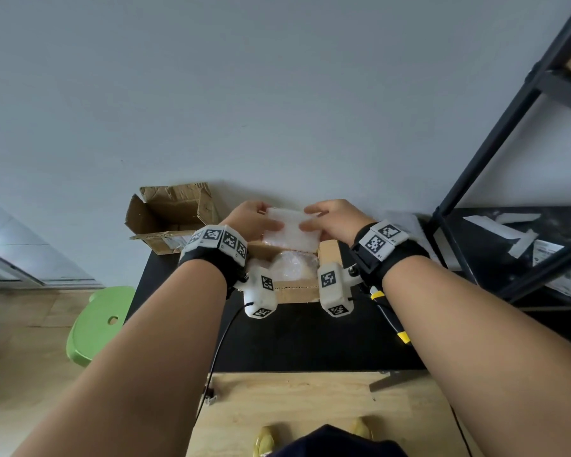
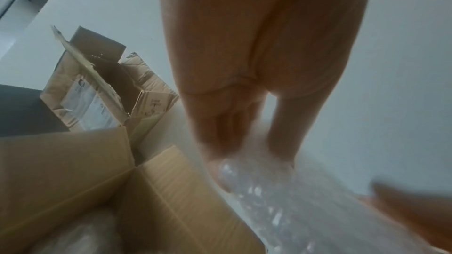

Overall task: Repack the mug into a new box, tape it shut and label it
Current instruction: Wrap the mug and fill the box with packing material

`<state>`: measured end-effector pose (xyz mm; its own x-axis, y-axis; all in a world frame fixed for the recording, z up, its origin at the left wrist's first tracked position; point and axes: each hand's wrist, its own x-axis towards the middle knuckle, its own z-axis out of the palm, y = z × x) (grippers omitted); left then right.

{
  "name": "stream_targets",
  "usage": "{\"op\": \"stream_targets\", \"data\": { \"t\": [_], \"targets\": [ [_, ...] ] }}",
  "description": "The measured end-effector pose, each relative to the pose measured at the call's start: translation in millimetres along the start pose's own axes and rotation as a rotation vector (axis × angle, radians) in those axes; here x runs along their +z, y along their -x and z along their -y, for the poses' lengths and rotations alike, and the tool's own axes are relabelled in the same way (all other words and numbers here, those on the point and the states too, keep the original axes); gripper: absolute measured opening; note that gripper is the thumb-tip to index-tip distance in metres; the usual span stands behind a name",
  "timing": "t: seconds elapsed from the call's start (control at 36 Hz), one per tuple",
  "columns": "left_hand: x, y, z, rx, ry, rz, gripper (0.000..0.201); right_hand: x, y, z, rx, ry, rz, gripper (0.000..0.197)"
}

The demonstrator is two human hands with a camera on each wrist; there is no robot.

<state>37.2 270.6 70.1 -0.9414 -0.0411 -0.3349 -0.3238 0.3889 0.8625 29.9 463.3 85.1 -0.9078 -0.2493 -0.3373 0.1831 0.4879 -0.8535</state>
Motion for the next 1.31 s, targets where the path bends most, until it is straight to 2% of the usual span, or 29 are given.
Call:
{"op": "stream_targets", "data": {
  "t": [0.17,0.28,0.39,0.42,0.56,0.69,0.83,1.03,1.11,1.22,1.31],
  "targets": [
    [12,-3,20,0.029,-0.187,-0.026,0.035,15,-5,-10,-0.033,0.339,-0.13,0.043],
    [14,-4,37,0.025,-0.448,-0.071,0.037,22,-8,-20,-0.007,0.566,-0.27,0.032],
    [16,-3,49,-0.024,-0.659,-0.01,0.026,32,-8,-26,0.019,0.754,-0.264,0.009],
    [18,-3,51,-0.029,-0.69,0.009,0.026,35,-9,-28,0.014,0.782,-0.265,0.009],
    [29,-5,55,-0.027,-0.834,0.094,0.026,54,-11,-36,-0.067,0.943,-0.235,0.032],
    [33,-9,64,-0.048,-0.917,0.19,0.035,73,-10,-42,-0.078,1.207,-0.129,0.027],
    [32,-13,68,-0.093,-0.946,0.269,0.04,83,-16,-48,0.067,1.103,-0.006,0.023],
    [32,-18,77,-0.032,-0.971,0.286,0.045,79,-26,-45,0.222,0.954,0.055,0.026],
    [33,-20,79,-0.027,-1.0,0.31,0.046,74,-25,-40,0.198,0.951,0.096,0.032],
    [37,-20,82,0.011,-1.061,0.324,0.049,68,-27,-47,0.075,0.963,0.066,0.038],
    [39,-20,84,0.003,-1.094,0.333,0.052,68,-28,-50,0.011,1.15,0.145,0.038]
  ]
}}
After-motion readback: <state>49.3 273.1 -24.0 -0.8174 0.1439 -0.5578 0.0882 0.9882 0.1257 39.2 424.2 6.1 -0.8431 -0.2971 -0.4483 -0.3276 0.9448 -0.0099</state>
